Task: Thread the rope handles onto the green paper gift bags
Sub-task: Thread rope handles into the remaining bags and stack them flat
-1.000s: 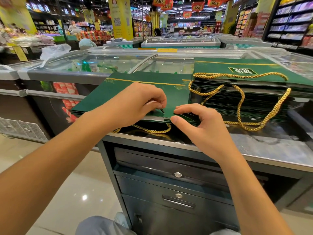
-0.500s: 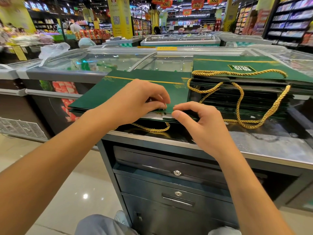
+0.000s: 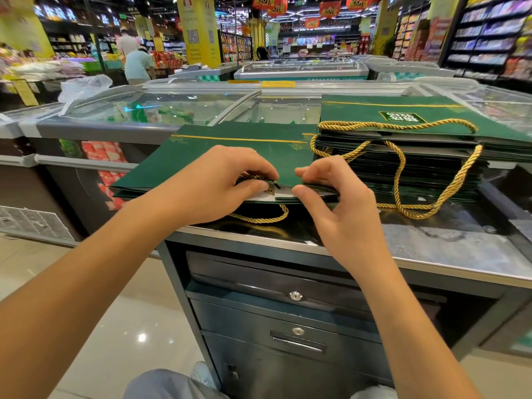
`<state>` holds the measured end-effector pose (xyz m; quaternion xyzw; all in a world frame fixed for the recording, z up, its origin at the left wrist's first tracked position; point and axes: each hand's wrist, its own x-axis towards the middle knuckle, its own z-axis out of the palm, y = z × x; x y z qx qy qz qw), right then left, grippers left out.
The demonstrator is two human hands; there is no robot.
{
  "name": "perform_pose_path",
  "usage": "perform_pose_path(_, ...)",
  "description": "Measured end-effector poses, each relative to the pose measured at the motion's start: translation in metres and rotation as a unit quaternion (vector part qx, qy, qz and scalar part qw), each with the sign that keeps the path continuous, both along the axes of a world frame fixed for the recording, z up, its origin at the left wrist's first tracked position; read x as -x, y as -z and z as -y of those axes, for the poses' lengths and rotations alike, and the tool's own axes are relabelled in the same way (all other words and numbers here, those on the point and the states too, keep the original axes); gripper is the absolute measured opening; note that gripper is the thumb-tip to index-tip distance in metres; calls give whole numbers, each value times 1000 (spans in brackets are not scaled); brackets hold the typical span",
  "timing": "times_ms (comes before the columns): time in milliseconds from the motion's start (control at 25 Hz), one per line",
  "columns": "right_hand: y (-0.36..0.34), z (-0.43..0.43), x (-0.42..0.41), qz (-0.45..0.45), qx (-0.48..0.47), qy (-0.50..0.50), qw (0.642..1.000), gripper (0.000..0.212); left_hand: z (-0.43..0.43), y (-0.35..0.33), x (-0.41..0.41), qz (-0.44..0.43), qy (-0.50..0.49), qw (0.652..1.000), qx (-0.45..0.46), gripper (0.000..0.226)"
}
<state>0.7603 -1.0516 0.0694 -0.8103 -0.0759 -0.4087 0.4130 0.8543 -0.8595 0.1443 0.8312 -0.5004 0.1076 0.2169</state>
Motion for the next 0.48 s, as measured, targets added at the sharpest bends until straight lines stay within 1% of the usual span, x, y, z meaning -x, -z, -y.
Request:
perform_pose_path(120,4,-1,0,38,44,18,998,6,4,0,-1,-11,-13,1000,18,21)
perform_pose_path(240,6,-8,-1,26,55,87,994,25,9,1,1,-24,-17,999,39,20)
perform_pose_path(320,4,-11,-2,12,39,107,993,28,12,2,4,-29,-13,998,48,20)
perform_pose_path(480,0,-10,-2,7,-17,97,995,14,17,0,9,-36,-5,998,56,21)
